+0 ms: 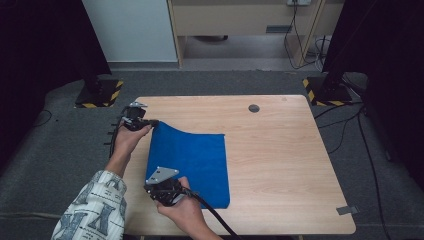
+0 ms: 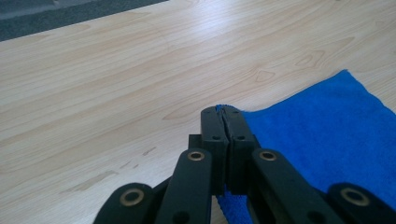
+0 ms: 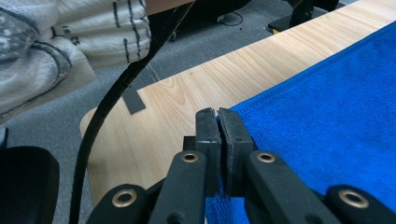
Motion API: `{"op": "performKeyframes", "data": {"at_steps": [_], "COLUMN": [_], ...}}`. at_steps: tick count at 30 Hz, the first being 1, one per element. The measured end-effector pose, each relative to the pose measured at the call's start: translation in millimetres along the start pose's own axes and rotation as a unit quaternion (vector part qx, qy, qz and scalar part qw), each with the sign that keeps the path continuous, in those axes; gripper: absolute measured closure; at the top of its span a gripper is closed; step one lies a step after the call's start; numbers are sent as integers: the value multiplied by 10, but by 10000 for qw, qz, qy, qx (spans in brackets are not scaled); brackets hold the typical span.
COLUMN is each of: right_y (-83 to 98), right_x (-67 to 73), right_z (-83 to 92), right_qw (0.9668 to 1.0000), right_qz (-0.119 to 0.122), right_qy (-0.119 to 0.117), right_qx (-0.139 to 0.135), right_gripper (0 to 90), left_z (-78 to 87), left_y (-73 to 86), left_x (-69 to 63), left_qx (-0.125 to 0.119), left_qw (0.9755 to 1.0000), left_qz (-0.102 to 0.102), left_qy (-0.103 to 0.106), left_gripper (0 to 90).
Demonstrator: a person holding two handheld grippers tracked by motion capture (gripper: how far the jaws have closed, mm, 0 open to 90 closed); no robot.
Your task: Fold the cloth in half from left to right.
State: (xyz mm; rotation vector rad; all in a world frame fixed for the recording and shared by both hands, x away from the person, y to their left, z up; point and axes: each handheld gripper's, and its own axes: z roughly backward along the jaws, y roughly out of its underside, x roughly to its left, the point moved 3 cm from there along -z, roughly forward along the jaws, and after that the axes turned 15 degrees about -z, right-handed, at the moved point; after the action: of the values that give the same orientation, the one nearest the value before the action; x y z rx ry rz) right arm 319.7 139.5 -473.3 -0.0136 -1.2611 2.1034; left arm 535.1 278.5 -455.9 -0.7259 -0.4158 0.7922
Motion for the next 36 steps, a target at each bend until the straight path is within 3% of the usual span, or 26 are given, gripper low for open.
{"op": "performKeyframes", "data": {"at_steps": [13,25,36], "right_y": [104,239,381], "right_x": [-115,-225,-399], "right_z": [172,345,443], "right_qw": [10000,9998,9995], "right_qz": [-12,-82,-234], "right_qy": [33,69,150], "right_qx": [-52,-180,-146], "right_gripper": [877,877,877], "left_z": [-251,-368,-565], "left_y": [-240,-397,-461], "left_x": [-263,-481,-648], "left_qx": [1,117,96], "left_qw": [9998,9993,9988], "left_qz": [-162,-345,-401], "left_qy": [131,120,269], "left_gripper": [883,883,883]}}
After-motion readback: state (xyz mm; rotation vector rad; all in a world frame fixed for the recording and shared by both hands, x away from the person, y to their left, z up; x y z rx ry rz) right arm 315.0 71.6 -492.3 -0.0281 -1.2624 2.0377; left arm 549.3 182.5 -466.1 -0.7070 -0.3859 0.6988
